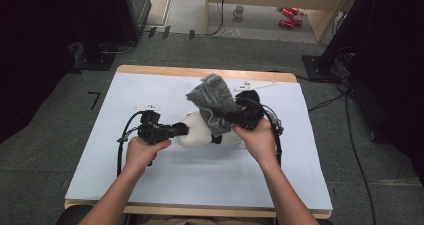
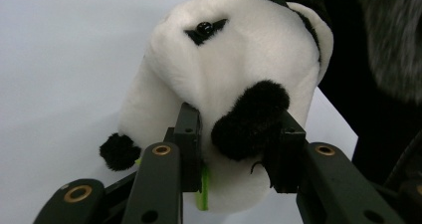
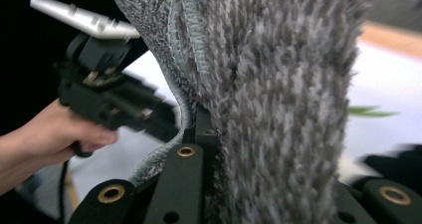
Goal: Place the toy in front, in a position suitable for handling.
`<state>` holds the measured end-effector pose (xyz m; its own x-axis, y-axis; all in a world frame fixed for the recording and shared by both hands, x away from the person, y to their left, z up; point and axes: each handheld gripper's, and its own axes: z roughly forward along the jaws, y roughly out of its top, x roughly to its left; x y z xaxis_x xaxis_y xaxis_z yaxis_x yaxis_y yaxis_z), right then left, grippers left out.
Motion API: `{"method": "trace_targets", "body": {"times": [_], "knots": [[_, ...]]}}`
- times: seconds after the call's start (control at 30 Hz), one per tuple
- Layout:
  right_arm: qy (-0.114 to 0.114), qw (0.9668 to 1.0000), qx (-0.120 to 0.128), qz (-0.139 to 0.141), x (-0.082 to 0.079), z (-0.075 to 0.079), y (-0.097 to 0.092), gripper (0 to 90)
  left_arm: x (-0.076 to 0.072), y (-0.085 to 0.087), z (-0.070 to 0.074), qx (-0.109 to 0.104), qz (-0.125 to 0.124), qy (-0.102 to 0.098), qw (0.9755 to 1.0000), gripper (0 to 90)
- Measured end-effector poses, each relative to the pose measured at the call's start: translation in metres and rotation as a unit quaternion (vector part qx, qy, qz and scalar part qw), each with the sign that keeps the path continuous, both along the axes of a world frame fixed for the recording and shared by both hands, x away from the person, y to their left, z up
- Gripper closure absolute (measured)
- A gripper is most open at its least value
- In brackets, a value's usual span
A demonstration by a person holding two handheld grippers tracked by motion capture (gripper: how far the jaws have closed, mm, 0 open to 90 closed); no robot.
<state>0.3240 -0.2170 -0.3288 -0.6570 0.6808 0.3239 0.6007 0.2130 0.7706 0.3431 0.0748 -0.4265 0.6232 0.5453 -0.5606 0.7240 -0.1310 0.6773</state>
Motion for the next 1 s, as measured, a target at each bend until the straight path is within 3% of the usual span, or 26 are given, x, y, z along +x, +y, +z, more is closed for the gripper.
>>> {"method": "trace_targets", "body": {"times": [0.2,0.27,0.33,0.43,0.57,0.67,0.73,1.0], "knots": [[0.042,0.998,-0.013,0.045,0.0,-0.031,0.035,79.9,0.001,-0.001,-0.001,0.007,0.02,-0.004,0.9998,64.0],[0.043,0.9974,-0.029,0.05,-0.001,-0.037,0.043,79.8,0.0,-0.001,-0.001,0.01,0.022,-0.006,0.9997,63.4],[0.033,0.9969,-0.061,0.038,-0.001,-0.042,0.046,79.7,0.001,0.0,-0.001,0.017,0.023,-0.008,0.9996,62.8],[0.032,0.9965,-0.07,0.031,0.004,-0.047,0.041,79.6,0.002,0.001,-0.003,0.022,0.026,-0.009,0.9994,62.3],[0.014,0.9936,-0.112,0.008,0.007,-0.048,0.03,79.3,0.005,0.005,-0.006,0.016,0.029,-0.006,0.9994,62.2],[0.026,0.9947,-0.099,0.0,0.012,-0.048,0.019,79.4,0.005,0.004,-0.006,0.012,0.031,-0.016,0.9993,61.9],[0.025,0.9943,-0.103,-0.003,0.012,-0.047,0.015,79.4,0.005,0.003,-0.006,0.013,0.031,-0.025,0.9991,61.4],[0.023,0.9941,-0.101,-0.031,0.016,-0.037,-0.007,79.5,0.007,0.006,-0.008,0.005,0.031,-0.033,0.999,59.9]]}}
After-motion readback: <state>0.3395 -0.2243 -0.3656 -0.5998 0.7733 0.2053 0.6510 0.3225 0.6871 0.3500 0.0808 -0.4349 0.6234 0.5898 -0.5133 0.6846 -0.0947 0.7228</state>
